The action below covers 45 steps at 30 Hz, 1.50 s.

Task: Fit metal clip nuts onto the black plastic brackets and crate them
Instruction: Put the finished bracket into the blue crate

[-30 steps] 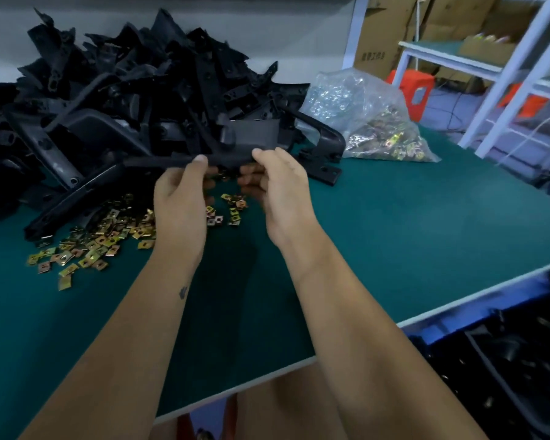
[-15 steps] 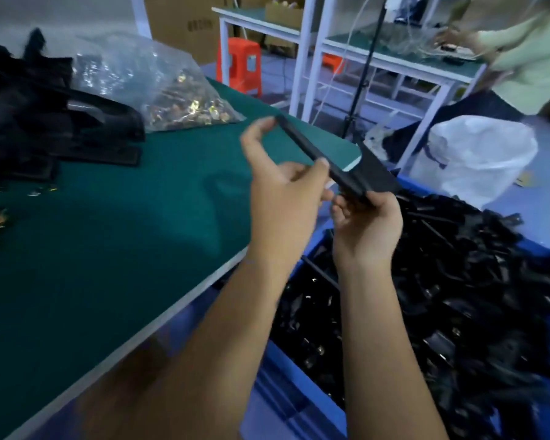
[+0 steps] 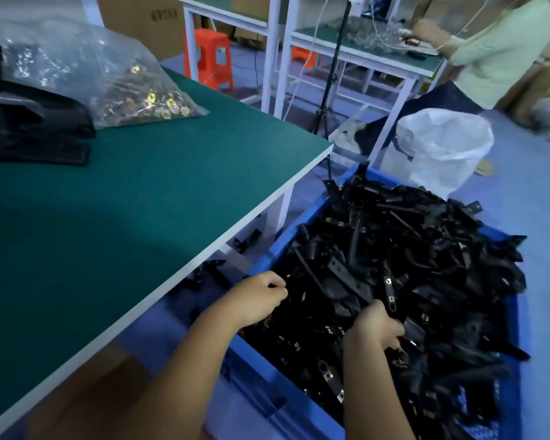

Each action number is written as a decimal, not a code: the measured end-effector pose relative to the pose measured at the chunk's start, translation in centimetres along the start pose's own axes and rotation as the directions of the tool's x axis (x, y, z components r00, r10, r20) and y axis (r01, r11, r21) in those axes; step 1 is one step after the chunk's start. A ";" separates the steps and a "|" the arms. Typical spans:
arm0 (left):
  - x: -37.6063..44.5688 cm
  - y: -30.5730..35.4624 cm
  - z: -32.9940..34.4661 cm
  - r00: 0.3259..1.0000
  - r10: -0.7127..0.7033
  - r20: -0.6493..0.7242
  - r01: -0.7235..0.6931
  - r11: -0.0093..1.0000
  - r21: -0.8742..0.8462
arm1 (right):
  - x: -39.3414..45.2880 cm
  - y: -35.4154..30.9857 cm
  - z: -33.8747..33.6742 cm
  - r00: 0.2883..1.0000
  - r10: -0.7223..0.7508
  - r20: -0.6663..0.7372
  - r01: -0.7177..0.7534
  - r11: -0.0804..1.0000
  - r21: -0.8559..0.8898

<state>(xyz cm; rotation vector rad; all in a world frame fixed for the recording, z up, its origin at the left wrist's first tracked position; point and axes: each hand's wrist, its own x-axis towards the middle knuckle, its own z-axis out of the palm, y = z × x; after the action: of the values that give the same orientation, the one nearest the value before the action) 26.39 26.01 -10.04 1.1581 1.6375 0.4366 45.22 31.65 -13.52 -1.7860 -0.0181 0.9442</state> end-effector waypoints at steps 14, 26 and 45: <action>-15.4 0.6 -15.8 0.726 0.293 -0.622 -0.476 0.867 -0.147 | -29.1 -2.4 11.6 0.243 -0.617 0.748 0.530 0.731 0.431; -23.2 -13.1 -21.0 0.316 -0.197 -0.928 -0.369 0.876 -0.312 | -40.3 8.5 18.0 -0.171 -0.341 0.925 0.955 0.173 0.240; -21.4 -13.7 -22.3 0.287 -0.211 -0.935 -0.429 0.844 -0.322 | -42.1 10.7 16.9 -0.515 -0.609 0.603 0.726 0.064 0.684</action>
<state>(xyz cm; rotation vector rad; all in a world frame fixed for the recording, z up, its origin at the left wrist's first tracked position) 0.16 7.05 -0.07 0.4900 2.1787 1.9027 1.83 22.15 0.45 -0.4288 -2.0034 0.5727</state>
